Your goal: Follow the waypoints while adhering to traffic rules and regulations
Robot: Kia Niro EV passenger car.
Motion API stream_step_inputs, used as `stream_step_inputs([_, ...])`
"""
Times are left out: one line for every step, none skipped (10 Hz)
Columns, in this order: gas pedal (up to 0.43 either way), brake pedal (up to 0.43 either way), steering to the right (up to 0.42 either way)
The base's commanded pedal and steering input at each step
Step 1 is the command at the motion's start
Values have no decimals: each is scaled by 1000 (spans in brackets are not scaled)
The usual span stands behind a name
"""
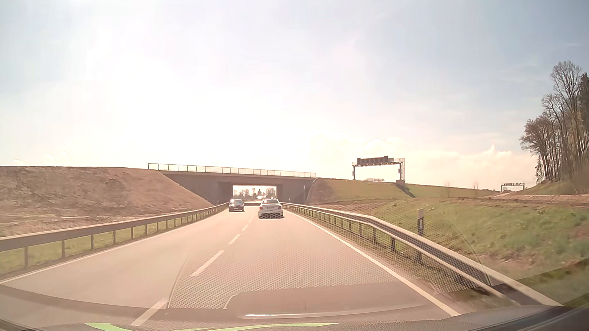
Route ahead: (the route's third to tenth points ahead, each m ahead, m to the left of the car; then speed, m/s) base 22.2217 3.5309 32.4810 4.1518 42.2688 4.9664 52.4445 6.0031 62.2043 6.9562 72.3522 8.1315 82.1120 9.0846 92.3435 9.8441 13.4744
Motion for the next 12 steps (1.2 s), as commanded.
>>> stream_step_inputs([169,0,-16])
stream_step_inputs([169,0,-16])
stream_step_inputs([169,0,-16])
stream_step_inputs([169,0,-16])
stream_step_inputs([177,0,-16])
stream_step_inputs([177,0,-16])
stream_step_inputs([177,0,-16])
stream_step_inputs([177,0,-16])
stream_step_inputs([177,0,-16])
stream_step_inputs([189,0,-16])
stream_step_inputs([197,0,-16])
stream_step_inputs([197,0,-16])
